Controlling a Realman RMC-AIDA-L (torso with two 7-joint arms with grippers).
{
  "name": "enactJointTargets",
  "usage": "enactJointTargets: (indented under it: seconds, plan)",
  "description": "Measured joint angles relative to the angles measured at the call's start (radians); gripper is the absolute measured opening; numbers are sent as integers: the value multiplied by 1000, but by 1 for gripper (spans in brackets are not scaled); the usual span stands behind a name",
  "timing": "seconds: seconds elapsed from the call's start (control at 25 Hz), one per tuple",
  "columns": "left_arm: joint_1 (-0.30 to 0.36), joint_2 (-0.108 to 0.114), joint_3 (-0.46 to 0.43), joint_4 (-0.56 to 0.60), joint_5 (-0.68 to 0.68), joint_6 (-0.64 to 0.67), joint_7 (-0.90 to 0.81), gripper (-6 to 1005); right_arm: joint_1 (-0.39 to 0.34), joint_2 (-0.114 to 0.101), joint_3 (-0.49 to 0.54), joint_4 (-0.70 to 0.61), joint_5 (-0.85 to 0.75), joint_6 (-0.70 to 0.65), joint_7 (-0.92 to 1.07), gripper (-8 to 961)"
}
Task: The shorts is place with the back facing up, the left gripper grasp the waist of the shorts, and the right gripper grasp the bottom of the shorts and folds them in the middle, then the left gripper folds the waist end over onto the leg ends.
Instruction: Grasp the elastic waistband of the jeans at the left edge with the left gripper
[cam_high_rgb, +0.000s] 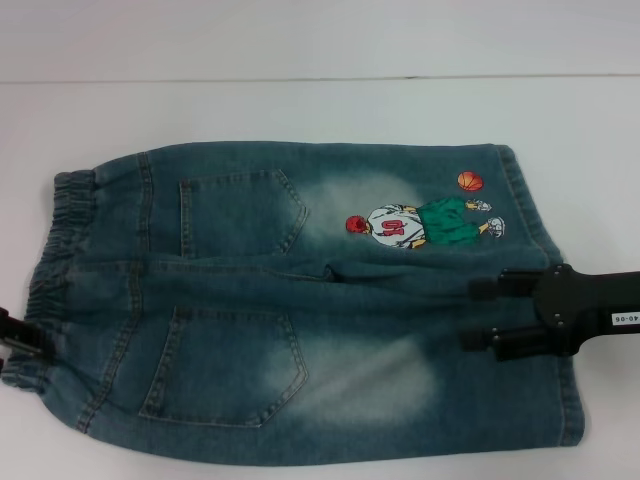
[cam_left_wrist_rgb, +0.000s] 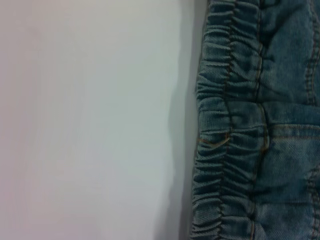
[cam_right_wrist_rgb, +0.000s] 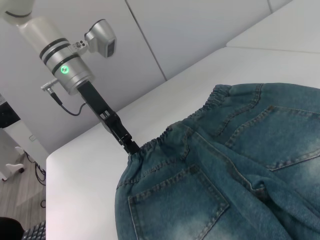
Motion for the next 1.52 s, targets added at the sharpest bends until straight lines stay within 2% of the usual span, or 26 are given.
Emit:
enactJointTargets:
  seconds: [0.72, 0.96, 1.32, 1.52]
  plan:
    - [-26, -13, 2, -4, -23, 25, 19, 740, 5, 4, -5, 0, 0, 1, -4, 911]
    - [-30, -16, 3, -7, -21, 18, 27, 635, 5, 4, -5, 1, 0, 7, -8, 911]
    - [-22, -2, -9, -15, -2, 3, 21, 637, 8, 4, -5, 1, 0, 9, -8, 911]
    - [-24, -8, -1, -18, -1, 12, 20, 624, 10, 4, -4, 1, 0, 13, -8, 911]
